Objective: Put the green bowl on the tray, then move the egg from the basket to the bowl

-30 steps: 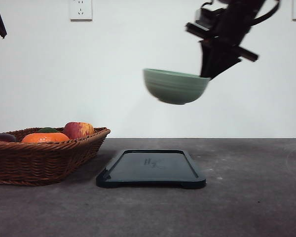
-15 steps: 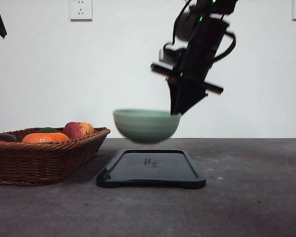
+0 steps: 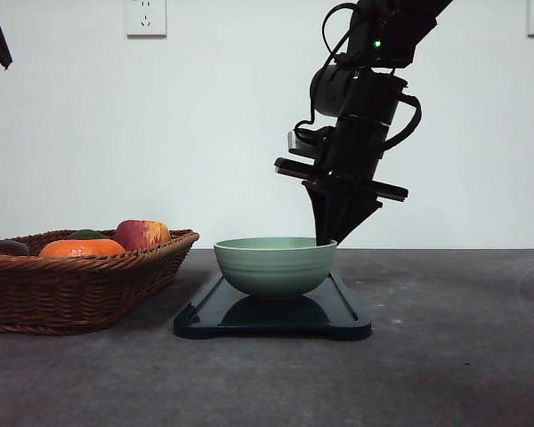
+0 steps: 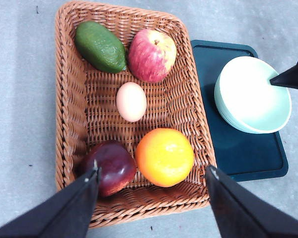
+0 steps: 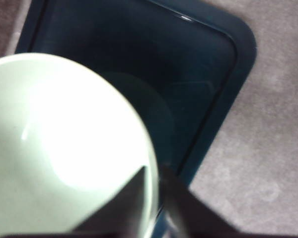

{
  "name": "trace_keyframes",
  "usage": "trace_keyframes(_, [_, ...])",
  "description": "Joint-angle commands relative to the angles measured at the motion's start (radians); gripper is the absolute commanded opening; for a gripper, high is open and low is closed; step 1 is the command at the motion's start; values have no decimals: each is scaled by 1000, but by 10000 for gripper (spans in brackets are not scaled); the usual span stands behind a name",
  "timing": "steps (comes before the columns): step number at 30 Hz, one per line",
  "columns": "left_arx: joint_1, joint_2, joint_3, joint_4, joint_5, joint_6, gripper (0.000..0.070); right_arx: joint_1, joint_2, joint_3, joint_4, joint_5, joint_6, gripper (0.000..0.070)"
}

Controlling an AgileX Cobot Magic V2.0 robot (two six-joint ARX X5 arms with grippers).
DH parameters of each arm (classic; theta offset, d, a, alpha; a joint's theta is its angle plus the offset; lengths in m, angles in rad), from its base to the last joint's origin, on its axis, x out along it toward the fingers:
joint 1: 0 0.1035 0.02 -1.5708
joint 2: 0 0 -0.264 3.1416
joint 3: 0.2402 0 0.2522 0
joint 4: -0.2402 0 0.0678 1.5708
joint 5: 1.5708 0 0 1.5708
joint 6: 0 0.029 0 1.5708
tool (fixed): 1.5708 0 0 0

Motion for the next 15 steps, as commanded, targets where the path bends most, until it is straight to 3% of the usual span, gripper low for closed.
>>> trace_keyframes(1, [-3, 7, 24, 6, 5, 11, 430, 11, 19, 28, 3, -1, 10, 259])
trace_keyframes(3, [-3, 7, 24, 5, 5, 10, 430, 11, 18, 33, -12, -1, 10, 293])
trace_keyframes(8, [-3, 8, 24, 6, 5, 10, 431, 10, -15, 70, -82, 0, -31, 292])
trace_keyframes(15, [-3, 8, 24, 7, 5, 11, 431, 11, -171, 36, -36, 9, -60, 290])
